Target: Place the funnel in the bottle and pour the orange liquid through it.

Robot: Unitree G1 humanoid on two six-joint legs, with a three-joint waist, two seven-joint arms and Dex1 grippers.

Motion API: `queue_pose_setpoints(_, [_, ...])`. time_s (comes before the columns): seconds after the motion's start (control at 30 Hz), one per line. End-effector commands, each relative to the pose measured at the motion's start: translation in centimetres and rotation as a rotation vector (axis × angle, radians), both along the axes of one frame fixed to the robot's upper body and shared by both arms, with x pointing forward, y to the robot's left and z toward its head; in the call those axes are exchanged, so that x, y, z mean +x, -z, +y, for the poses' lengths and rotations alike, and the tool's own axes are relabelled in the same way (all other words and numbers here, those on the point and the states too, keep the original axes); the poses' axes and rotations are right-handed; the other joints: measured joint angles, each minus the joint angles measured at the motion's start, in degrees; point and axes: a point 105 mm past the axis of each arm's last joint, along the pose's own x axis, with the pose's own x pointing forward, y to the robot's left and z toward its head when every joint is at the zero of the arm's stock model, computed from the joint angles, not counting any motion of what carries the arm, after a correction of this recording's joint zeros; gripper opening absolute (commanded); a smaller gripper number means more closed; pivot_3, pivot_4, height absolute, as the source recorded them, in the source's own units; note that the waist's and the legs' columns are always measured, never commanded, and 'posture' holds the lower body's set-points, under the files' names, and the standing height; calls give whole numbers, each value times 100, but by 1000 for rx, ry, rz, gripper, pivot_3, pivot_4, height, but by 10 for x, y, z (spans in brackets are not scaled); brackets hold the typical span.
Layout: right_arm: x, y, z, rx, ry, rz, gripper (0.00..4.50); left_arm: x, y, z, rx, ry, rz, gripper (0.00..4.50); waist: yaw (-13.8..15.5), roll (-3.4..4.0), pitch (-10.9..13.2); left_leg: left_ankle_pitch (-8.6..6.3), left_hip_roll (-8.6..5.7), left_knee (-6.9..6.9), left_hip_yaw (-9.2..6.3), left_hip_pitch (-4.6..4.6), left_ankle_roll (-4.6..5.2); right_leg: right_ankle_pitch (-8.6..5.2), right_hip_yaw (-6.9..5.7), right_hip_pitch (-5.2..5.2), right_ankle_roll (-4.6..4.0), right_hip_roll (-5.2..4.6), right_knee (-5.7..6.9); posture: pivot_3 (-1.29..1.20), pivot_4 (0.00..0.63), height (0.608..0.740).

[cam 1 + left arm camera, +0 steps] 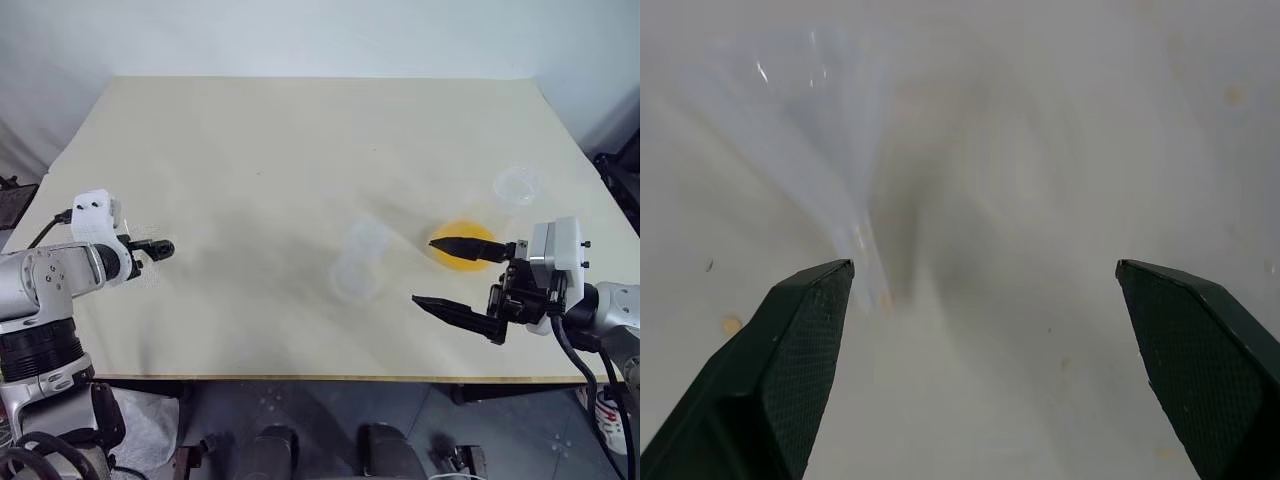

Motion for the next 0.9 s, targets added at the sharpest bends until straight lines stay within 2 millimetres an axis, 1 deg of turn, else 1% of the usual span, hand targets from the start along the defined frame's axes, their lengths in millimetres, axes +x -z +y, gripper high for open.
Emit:
queue_pose_setpoints(0.03, [-3,-10,-1,-5,-9,-39,4500,-4,-18,3,12,15,-14,4472,0,-4,3,0,0,0,0,0,0,0,0,0,0,0,0,0,150,740])
queue_pose_setpoints(0.13, [-2,-10,-1,-6,-10,-39,4500,-12,-20,14,66,2,28,4472,-18,-5,3,0,2,0,1,0,0,0,2,-2,0,1,0,0,150,740])
queue_pose_setpoints(0.2, [-2,-9,0,-6,-12,-37,4500,-12,-24,25,86,-41,27,4472,-21,-5,3,0,2,-1,1,0,-1,0,4,-4,0,1,2,0,150,740])
queue_pose_setpoints(0.33, [0,-9,1,-4,-15,-36,4500,-8,-26,30,98,-63,15,4472,-1,-5,3,0,1,0,1,0,-1,0,3,-4,0,0,4,0,150,740])
queue_pose_setpoints(0.47, [1,-10,2,0,-20,-39,4500,6,-24,29,102,-60,2,4472,14,-6,4,0,-1,1,0,-2,-1,0,2,-4,0,-1,3,0,150,740])
queue_pose_setpoints(0.6, [1,-10,4,-1,-23,-43,4500,25,-17,27,104,-46,-5,4472,17,-7,4,0,-3,2,0,-3,0,0,0,-4,0,-2,4,0,150,740])
queue_pose_setpoints(0.9, [0,-10,4,1,-6,-48,4500,46,-13,27,123,7,7,4472,-10,-12,7,0,-1,2,8,-9,-1,0,-2,-22,0,0,20,0,150,740])
